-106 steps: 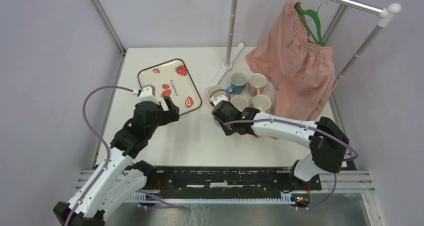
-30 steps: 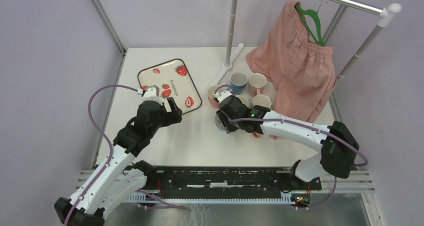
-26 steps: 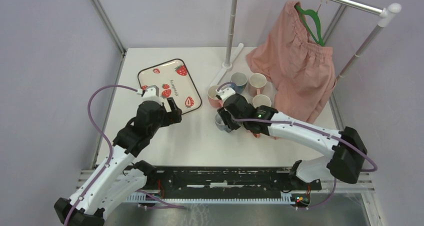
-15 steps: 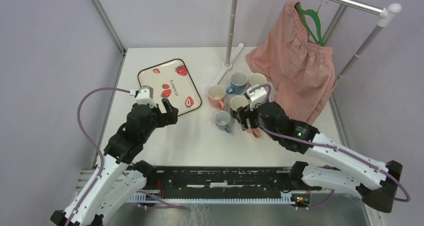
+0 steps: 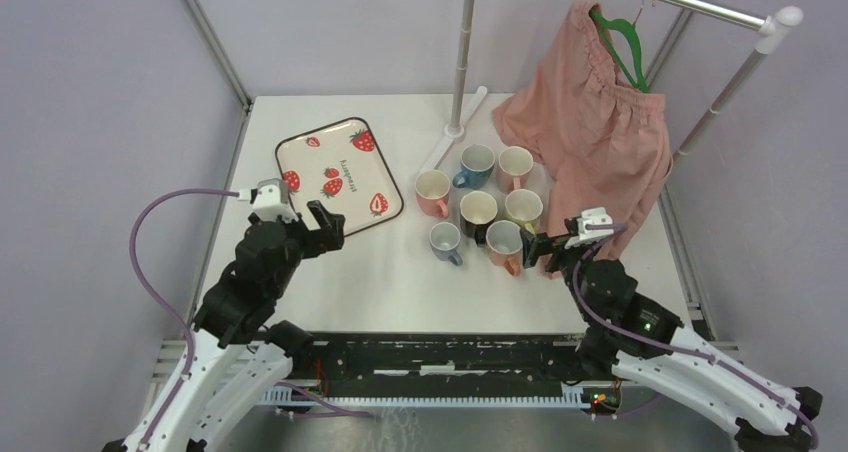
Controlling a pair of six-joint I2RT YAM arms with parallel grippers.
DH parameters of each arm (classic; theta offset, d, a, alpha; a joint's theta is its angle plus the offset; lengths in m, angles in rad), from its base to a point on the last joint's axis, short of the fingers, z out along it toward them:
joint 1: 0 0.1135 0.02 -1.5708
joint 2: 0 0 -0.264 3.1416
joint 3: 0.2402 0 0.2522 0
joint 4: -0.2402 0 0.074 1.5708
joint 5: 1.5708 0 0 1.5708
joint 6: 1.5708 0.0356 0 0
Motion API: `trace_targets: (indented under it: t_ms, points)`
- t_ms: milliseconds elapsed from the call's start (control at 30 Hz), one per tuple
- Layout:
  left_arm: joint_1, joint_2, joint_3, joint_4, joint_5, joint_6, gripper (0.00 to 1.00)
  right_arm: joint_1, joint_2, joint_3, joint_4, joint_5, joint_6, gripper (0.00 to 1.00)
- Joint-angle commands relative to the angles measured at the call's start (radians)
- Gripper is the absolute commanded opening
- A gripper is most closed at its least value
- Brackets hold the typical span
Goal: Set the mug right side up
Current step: Reset both arms
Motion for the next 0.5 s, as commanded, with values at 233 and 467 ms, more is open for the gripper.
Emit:
trace_targets:
  t_ms: [233,467]
  points:
    - [-0.005,-0.05,0.008,0.011,-0.057,0.021,1.0,-0.002,-0.236,-0.068,0.077,0.171,-0.068,0.98]
    - [-0.004,-0.052,0.001,0.019,-0.055,0.024,1.0,-0.001,-0.241,-0.074,0.076,0.167,-0.119,0.98]
